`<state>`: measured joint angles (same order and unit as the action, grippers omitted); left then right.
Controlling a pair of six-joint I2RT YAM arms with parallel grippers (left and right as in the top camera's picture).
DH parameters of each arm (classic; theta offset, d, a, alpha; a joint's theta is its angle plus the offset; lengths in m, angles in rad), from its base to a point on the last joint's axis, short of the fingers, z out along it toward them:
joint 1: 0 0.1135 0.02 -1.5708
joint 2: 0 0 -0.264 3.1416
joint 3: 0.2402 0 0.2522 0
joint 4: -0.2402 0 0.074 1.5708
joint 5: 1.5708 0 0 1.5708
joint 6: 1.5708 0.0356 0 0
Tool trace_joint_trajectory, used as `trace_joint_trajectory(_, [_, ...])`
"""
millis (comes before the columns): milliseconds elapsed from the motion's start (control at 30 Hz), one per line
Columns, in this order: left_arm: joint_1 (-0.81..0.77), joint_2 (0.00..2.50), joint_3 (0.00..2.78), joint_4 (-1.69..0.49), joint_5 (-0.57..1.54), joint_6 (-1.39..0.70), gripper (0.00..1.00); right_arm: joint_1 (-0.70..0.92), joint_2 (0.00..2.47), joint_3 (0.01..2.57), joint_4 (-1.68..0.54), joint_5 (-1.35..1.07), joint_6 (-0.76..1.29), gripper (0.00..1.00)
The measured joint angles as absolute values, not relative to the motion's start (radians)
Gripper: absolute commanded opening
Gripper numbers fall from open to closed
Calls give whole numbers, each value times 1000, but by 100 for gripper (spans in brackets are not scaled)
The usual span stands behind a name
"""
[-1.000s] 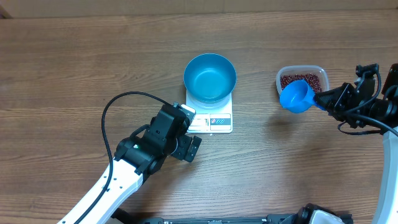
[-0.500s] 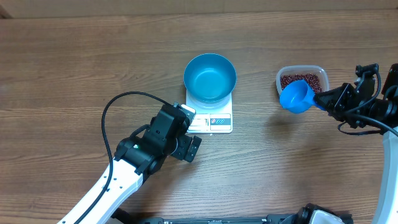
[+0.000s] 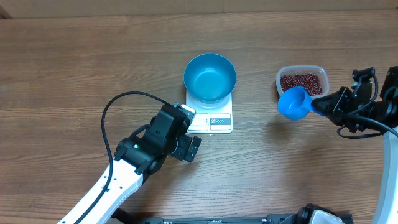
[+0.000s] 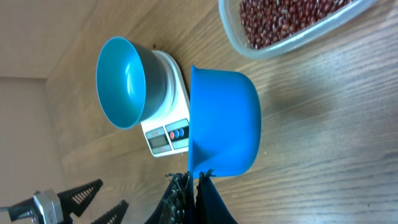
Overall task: Scoop item into bowl and weigh 150g on scale
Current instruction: 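Lower the blue scoop with the right gripper into the bean tub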
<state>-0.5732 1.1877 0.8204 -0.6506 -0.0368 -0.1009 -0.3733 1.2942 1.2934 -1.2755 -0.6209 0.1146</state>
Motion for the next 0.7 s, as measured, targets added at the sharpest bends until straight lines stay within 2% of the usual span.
trace_joint_trajectory(700, [-573,1188,820,-651,-37,-101,100,-373,1294,1293,-1273,-621,88,4])
